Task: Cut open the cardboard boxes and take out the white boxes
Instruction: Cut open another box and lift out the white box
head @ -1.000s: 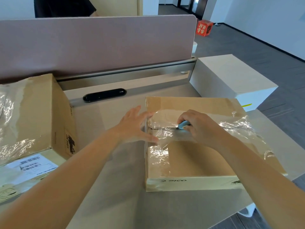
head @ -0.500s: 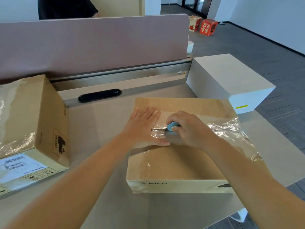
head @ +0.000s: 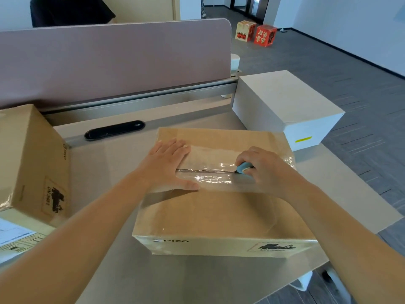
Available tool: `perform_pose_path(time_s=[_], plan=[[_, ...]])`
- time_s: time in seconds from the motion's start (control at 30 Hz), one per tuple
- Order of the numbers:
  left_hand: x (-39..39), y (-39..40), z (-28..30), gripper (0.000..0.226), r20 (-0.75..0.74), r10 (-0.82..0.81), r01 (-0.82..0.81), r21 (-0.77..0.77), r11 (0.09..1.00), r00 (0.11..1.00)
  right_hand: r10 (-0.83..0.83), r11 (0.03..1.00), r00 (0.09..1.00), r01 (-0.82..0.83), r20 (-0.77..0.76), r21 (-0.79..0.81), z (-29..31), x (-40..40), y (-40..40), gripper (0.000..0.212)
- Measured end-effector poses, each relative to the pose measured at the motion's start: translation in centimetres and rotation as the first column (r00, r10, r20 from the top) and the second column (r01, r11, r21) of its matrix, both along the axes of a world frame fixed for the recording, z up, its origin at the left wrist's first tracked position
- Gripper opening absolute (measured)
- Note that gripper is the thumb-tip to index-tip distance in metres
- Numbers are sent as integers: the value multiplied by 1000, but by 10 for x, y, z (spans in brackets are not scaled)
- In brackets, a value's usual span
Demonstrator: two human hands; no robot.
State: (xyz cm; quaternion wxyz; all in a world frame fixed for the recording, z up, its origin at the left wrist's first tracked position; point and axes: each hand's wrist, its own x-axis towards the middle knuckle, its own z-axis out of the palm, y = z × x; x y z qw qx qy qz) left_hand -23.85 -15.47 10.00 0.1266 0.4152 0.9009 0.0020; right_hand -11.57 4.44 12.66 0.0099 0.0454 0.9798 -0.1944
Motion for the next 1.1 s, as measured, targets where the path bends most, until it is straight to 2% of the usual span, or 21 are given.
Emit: perform_pose_path(time_s=[0.13, 0.23, 0.37, 0.6, 0.77, 0.97, 1.1], plan=[[20, 29, 11, 106, 21, 25, -25, 5, 1000, 999, -9, 1000, 1000, 9, -10, -29, 0, 4, 4, 23], [38, 58, 6, 100, 35, -33, 32, 47, 998, 999, -18, 1000, 1000, 18, -2, -24, -1, 6, 5, 25], [41, 67, -7, 96, -41, -53, 54, 23, 998, 998, -42, 999, 999, 42, 24, -7, -3, 13, 17, 26], [43, 68, -3, 120, -73, -40, 42, 17, 999, 997, -127, 992, 992, 127, 20, 6, -1, 33, 51, 29], [52, 87, -1, 104, -101, -4, 6, 20, 1000, 995, -147, 989, 989, 146, 24, 23, 2, 43, 68, 26], [56, 99, -11, 133, -115, -47, 50, 21, 999, 992, -177, 984, 984, 177, -3, -21, 0, 55, 86, 24], [56, 100, -13, 141, -114, -27, 31, 36, 999, 993, -179, 981, 984, 177, -26, -75, -3, 58, 95, 22]])
